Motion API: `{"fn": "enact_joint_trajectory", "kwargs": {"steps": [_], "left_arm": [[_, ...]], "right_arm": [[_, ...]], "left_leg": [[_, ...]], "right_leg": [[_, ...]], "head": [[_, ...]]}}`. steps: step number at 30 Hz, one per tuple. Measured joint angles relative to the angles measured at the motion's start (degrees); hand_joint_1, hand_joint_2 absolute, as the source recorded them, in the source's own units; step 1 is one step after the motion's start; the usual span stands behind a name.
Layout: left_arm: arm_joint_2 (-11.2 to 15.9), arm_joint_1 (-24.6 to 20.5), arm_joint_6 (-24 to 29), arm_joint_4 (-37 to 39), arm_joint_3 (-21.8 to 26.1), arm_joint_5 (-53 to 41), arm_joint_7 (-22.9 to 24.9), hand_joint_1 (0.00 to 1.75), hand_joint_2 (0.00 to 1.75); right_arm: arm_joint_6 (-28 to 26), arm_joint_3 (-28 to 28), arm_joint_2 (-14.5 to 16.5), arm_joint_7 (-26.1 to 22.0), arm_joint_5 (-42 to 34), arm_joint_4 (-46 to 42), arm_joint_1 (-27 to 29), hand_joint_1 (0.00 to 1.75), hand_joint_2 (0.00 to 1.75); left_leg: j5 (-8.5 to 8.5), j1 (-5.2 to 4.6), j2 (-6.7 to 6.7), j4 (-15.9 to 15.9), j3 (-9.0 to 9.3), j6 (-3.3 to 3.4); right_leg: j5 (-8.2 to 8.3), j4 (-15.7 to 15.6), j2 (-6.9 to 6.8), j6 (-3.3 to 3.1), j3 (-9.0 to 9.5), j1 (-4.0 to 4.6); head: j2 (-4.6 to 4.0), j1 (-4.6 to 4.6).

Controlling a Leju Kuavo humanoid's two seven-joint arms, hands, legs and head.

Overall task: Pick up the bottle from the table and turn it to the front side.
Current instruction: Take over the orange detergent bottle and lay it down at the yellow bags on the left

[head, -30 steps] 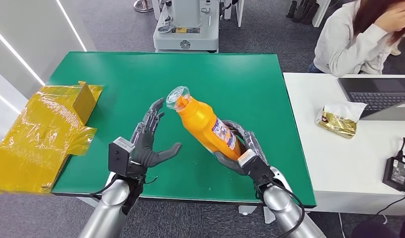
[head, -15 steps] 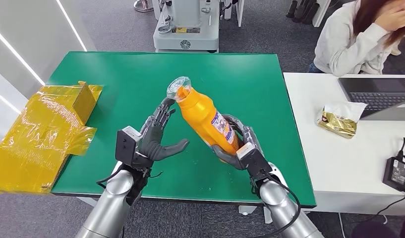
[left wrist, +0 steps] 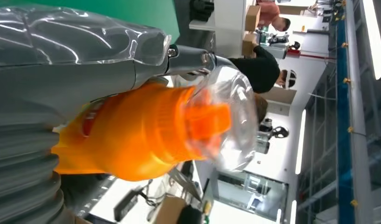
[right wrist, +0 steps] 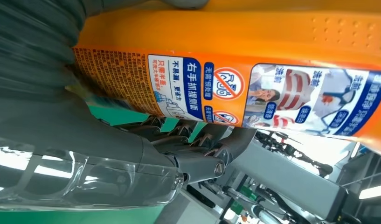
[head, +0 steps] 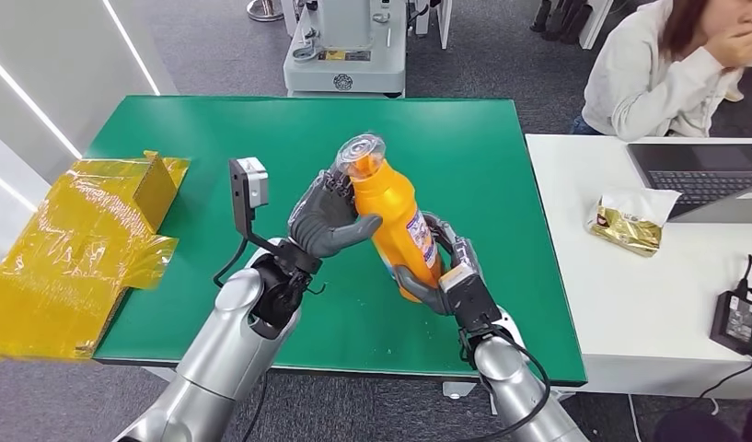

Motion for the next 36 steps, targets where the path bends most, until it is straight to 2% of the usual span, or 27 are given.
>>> {"fn": "enact_joint_trajectory", "kwargs": {"steps": [5,11,18,23,25,27,29,36], "left_arm": [[-1.5,-1.1,5.4,0.1,-2.7,-2.7,0.1,0.0,1.75],[-1.9,-1.4,12.9,2.1,-7.0,-16.7,-5.6,0.0,1.75],[-1.8,-1.9,14.3,4.7,-8.2,-21.4,-7.5,0.0,1.75],[-1.4,-2.1,17.4,6.7,-8.9,-29.9,-8.3,0.0,1.75],[-1.1,-2.1,16.8,8.2,-9.0,-31.8,-8.5,0.75,1.75],[-0.9,-2.3,14.6,9.9,-9.1,-31.9,-8.0,1.63,1.75],[-0.9,-2.7,12.3,11.9,-9.1,-31.0,-7.2,1.75,1.75],[-1.1,-5.8,6.6,17.9,-8.9,-25.9,-4.7,1.75,1.75]], "right_arm": [[-0.7,-0.9,0.8,1.6,0.5,-0.6,1.4,1.7,1.75],[-0.3,-1.9,1.5,2.9,2.2,-1.8,3.2,1.69,1.75],[0.3,-2.6,1.7,3.1,2.3,-1.7,3.8,1.68,1.75],[0.7,-3.1,1.7,3.0,2.5,-1.4,3.9,1.68,1.75],[1.0,-3.5,1.7,2.9,2.5,-1.4,3.9,1.65,1.75],[1.2,-3.7,1.7,2.8,2.5,-1.2,3.9,1.64,1.75],[1.3,-3.9,1.7,2.6,2.3,-0.9,3.9,1.67,1.75],[1.3,-4.1,1.7,2.3,2.1,0.9,4.0,1.68,1.75]], "left_leg": [[0.0,0.0,0.0,0.0,-0.02,0.0],[0.0,0.0,0.0,0.0,-0.03,0.0],[0.0,0.0,0.0,0.0,-0.04,0.0],[0.0,0.0,0.0,0.0,-0.05,0.0],[0.0,0.0,0.0,0.0,-0.05,0.0],[0.0,0.0,0.0,0.0,-0.05,0.0],[0.0,0.0,-0.01,0.0,-0.05,0.0],[0.0,0.0,-0.01,0.0,-0.06,0.0]], "right_leg": [[0.0,0.0,0.0,0.0,-0.01,0.0],[0.0,0.0,0.0,0.0,-0.02,0.0],[0.0,0.0,-0.01,0.0,-0.01,0.0],[0.0,0.0,-0.01,0.0,-0.01,0.0],[0.0,0.0,-0.01,0.0,-0.01,0.0],[0.0,0.0,-0.01,0.0,-0.02,0.0],[0.0,0.0,-0.01,0.0,-0.02,0.0],[0.0,0.0,-0.01,0.0,-0.01,0.0]], "head": [[0.0,0.01],[0.0,0.0],[0.0,-0.01],[0.0,-0.01],[0.0,-0.01],[0.0,-0.01],[0.0,0.0],[0.0,0.01]]}}
